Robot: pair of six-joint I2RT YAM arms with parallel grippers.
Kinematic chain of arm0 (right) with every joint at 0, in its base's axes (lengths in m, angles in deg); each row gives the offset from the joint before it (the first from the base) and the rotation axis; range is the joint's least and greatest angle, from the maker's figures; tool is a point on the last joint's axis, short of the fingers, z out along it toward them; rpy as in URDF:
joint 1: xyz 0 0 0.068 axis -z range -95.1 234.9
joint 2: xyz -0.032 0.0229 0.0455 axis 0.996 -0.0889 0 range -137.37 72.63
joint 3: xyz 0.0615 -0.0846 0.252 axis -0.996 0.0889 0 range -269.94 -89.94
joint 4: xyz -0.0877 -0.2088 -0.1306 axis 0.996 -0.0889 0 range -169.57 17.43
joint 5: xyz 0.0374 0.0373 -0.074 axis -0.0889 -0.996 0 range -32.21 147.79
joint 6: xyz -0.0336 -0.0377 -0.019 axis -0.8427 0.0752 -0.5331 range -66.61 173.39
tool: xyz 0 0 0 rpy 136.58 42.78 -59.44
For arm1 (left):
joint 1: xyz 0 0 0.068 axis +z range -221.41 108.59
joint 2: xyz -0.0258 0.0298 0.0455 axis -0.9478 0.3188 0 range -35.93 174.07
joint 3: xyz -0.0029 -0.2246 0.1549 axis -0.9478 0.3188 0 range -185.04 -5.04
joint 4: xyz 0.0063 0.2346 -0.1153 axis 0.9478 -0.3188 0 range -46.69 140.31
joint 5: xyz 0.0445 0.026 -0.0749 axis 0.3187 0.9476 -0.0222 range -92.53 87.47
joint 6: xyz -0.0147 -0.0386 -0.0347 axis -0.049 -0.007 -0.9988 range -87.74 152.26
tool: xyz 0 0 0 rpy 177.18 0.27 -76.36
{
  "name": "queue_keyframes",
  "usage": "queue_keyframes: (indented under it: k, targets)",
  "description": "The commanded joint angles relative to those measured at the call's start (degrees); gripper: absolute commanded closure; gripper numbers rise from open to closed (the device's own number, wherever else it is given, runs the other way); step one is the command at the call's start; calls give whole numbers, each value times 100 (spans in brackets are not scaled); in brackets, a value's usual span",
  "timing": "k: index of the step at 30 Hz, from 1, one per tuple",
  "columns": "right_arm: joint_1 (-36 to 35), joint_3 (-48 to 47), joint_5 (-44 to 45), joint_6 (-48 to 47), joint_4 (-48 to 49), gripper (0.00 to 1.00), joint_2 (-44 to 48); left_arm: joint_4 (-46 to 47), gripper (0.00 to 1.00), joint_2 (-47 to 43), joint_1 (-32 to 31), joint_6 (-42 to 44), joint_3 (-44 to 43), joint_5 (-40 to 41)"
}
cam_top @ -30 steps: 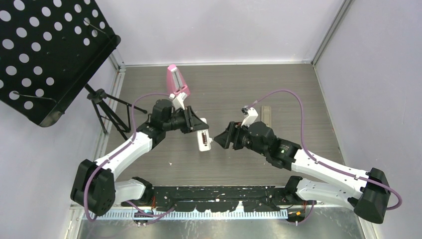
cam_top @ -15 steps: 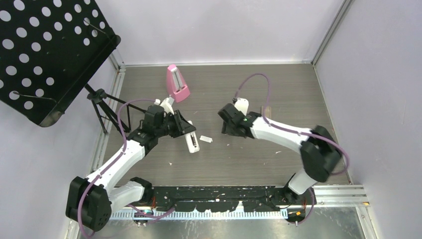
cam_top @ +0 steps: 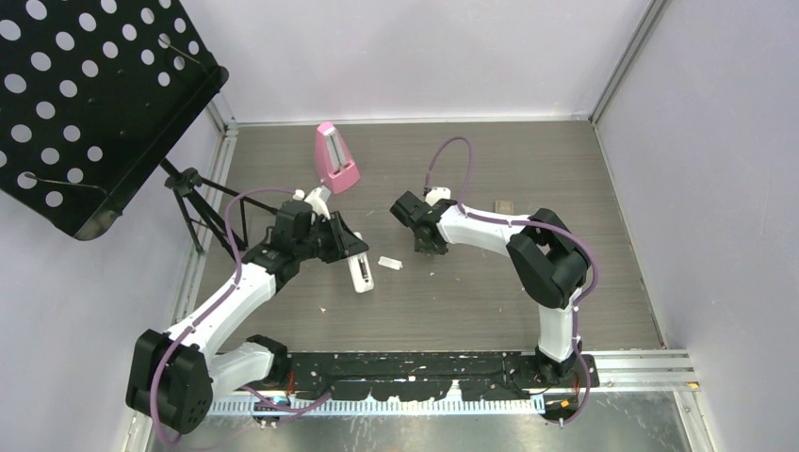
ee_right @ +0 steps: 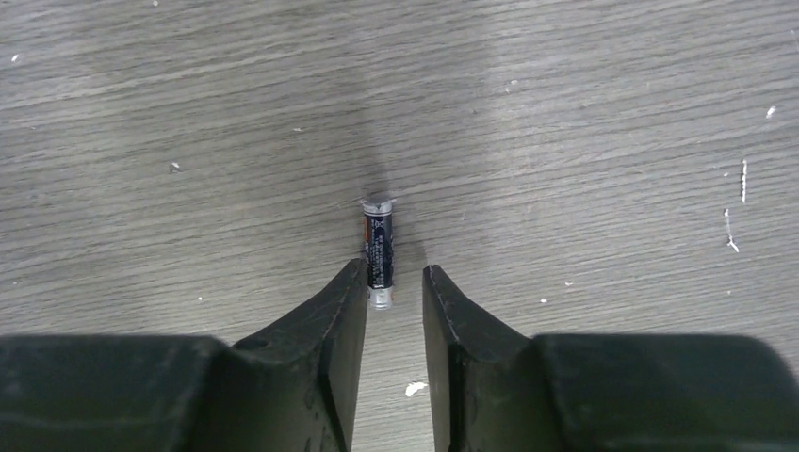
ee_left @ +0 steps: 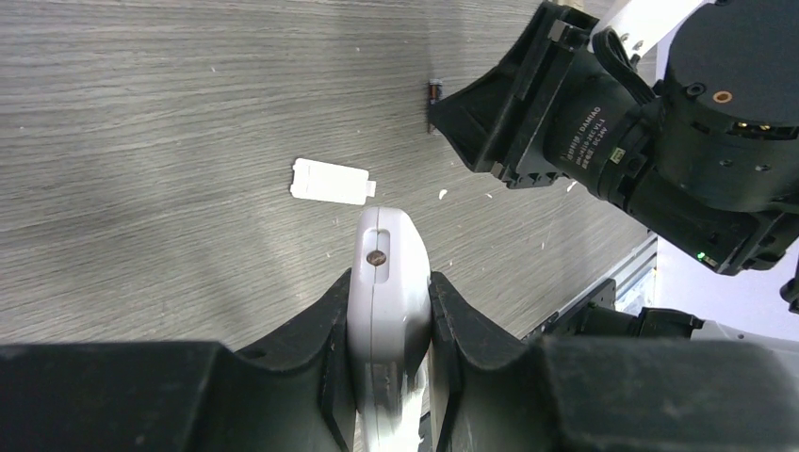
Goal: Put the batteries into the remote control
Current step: Pick up the battery from the center of the board.
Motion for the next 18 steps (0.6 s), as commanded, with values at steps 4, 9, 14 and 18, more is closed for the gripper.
queue_keyframes:
  k: [4, 9, 14, 18]
  targets:
    - [86, -87, 136, 179, -163, 72, 16, 242, 100, 215, 116, 126, 19, -188]
    - [262, 168, -253, 243, 73, 75, -2, 313, 100, 251, 137, 87, 16, -234]
    - [399, 338, -654, 93, 311, 74, -52, 284, 100, 238, 139, 73, -28, -262]
    - [467, 438, -888, -74, 485, 88, -55, 235, 100, 235, 143, 87, -52, -263]
